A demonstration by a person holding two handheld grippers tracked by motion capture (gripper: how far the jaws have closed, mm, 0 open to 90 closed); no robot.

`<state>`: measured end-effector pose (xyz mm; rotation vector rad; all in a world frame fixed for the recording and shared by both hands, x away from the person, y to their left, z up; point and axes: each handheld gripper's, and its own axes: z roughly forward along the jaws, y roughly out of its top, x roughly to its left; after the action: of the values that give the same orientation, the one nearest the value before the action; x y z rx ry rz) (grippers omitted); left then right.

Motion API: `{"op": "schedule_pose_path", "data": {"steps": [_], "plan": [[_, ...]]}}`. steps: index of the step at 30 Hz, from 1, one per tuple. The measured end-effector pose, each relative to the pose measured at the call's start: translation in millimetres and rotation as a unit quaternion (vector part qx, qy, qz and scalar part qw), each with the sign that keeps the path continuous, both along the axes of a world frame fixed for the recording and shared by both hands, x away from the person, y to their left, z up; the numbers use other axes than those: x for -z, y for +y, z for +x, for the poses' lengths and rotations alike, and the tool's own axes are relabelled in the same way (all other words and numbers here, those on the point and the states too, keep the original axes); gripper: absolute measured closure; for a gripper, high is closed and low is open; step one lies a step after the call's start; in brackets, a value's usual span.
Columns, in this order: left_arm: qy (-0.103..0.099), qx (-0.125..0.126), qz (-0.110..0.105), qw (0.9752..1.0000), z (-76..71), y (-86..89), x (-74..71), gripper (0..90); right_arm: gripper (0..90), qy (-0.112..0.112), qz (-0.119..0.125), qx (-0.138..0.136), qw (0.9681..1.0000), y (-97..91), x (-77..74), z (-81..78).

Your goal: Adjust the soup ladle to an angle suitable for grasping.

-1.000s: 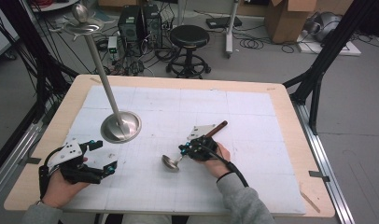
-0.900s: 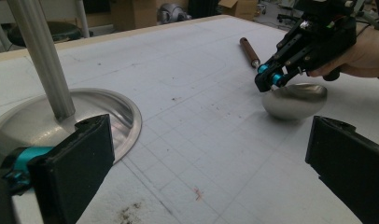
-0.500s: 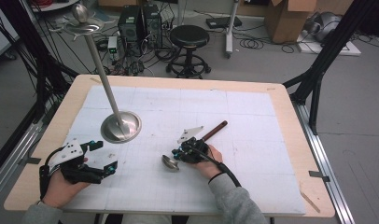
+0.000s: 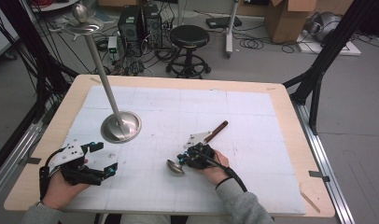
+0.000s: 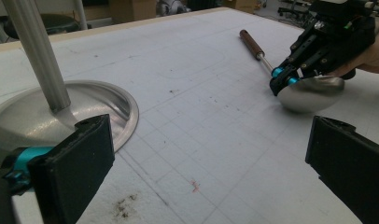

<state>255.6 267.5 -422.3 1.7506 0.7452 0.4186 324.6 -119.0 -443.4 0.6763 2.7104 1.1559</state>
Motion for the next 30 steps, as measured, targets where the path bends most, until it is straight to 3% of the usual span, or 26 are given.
{"op": "schedule_pose_path", "data": {"steps": [16, 24, 30], "plan": [[0.01, -0.001, 0.005, 0.9999, 1.6, -0.4, 2.4, 1.7, 90.0, 0.022, 0.004, 0.002, 0.9997, -66.0, -1.3, -27.7], [0.01, -0.001, 0.007, 0.9999, 1.3, -1.0, 2.2, 1.8, 90.0, 0.027, -0.002, -0.003, 0.9996, -84.7, -2.6, -35.3], [0.011, 0.0, 0.005, 0.9999, 1.2, -0.9, 2.0, 1.7, 90.0, 0.046, -0.001, -0.003, 0.9989, -102.3, -3.3, -39.7]]}}
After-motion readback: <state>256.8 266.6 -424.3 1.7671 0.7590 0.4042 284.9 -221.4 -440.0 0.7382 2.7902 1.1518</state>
